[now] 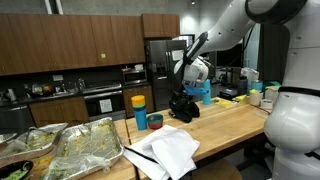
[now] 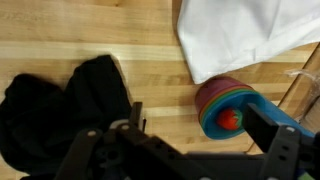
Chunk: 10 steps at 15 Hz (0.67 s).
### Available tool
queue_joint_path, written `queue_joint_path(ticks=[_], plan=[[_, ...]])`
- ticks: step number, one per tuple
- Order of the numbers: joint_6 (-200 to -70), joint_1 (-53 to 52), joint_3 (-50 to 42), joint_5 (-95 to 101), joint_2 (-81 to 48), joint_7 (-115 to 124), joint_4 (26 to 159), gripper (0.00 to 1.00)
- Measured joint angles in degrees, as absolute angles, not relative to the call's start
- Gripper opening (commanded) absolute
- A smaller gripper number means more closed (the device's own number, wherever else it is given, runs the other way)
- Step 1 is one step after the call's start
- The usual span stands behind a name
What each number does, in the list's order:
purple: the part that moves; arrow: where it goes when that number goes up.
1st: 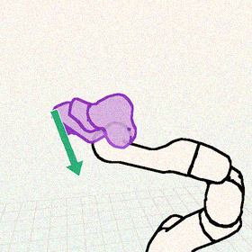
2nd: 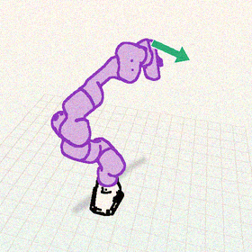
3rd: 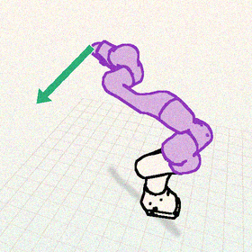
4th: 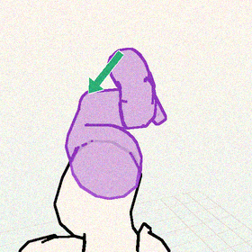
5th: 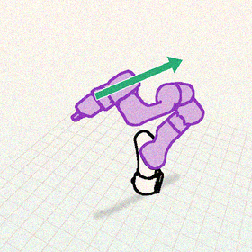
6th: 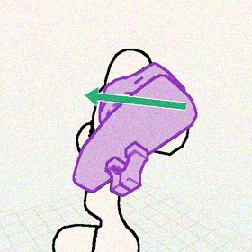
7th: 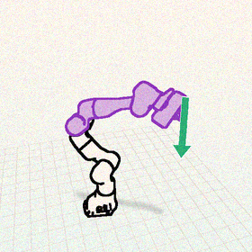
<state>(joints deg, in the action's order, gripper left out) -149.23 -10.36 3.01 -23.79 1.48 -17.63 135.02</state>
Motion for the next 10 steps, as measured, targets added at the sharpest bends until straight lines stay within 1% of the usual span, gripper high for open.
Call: queue_joint_path(ticks=[10], plan=[[-149.0,-9.0,5.0,-12.8,-7.7,-11.7,127.9,1.00]])
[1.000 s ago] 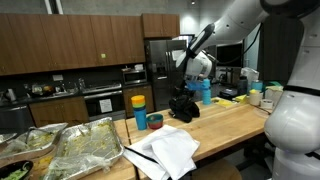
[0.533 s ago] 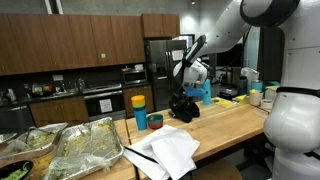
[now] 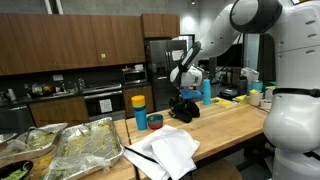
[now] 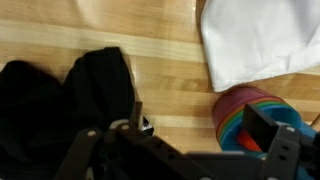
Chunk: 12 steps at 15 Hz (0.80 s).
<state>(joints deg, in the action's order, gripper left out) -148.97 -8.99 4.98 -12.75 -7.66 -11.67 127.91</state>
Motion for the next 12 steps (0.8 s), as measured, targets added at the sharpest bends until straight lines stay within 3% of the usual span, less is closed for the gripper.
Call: queue_joint_path(ticks=[12], plan=[[-144.4,-10.2,7.1,-0.7,-13.6,-1.0,127.2,1.00]])
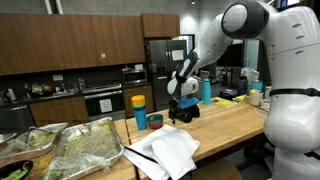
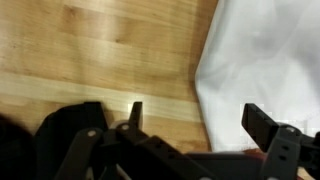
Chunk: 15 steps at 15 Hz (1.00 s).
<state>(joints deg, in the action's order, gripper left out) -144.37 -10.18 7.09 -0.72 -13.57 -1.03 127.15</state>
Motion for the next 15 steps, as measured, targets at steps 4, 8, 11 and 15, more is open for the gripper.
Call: queue_joint_path(ticks=[4,8,11,15], plan=[[-142.7,-10.2,7.3,0.7,-14.8,-0.7,126.5,1.00],[-141.3,-10.5,8.0,0.9,-15.5,-0.8,126.3,1.00],[-140.5,-11.0,8.2,0.9,-16.1,-0.8,126.1,1.00],[-140.0,-11.4,8.2,1.0,-17.0,-0.7,125.8,1.00]])
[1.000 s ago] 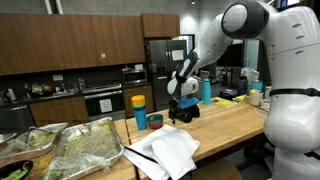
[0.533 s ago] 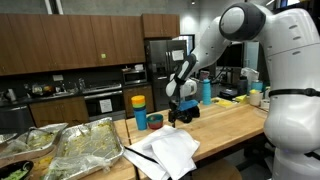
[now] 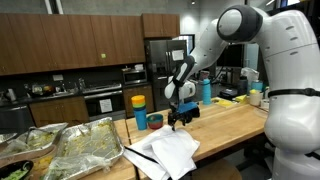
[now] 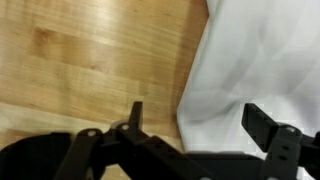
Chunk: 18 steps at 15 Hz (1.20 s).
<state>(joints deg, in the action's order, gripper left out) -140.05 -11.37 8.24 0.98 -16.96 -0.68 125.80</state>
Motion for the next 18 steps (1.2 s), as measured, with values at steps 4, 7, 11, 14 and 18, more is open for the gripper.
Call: queue_joint_path(ticks=[4,7,11,14,18], plan=[[-140.0,-11.4,7.9,2.1,-17.6,-0.6,125.8,0.87],[-140.0,-11.3,7.8,3.1,-18.2,-0.5,125.8,0.62],[-140.0,-11.3,7.8,3.3,-18.6,-0.5,125.8,0.29],[-140.1,-11.3,7.8,3.3,-18.6,-0.5,125.7,0.06],[-140.1,-11.3,7.8,3.3,-18.6,-0.5,125.3,0.00]])
